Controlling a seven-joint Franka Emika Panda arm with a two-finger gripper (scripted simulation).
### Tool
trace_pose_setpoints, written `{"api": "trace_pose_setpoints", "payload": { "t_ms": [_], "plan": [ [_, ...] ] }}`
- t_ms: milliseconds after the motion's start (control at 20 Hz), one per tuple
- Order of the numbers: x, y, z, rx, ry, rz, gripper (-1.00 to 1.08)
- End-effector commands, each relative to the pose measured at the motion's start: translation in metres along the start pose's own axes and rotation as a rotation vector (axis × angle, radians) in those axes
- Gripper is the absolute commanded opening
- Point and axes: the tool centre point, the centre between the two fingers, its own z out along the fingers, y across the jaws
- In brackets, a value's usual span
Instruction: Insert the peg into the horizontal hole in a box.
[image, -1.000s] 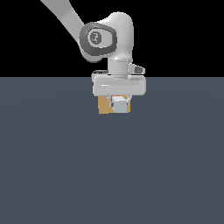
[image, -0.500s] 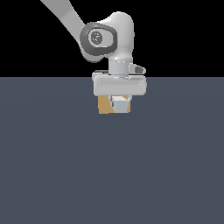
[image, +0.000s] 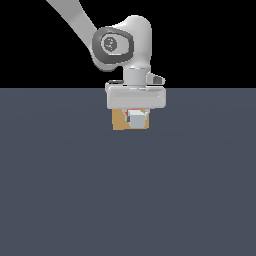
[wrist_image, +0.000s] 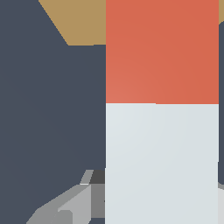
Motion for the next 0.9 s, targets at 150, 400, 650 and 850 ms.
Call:
{"api": "trace_pose_setpoints", "payload": {
  "t_ms": [150,400,650,850],
  "plan": [
    [0.034,0.001,-0.003,-0.005,0.001,-0.002,-1.00],
    [0.073,0.001,-0.004,-0.007,0.001,-0.002,-1.00],
    [0.092,0.002,-0.004,-0.008,0.001,-0.002,-1.00],
    [0.091,0.003,-0.004,-0.008,0.001,-0.002,-1.00]
  ]
}}
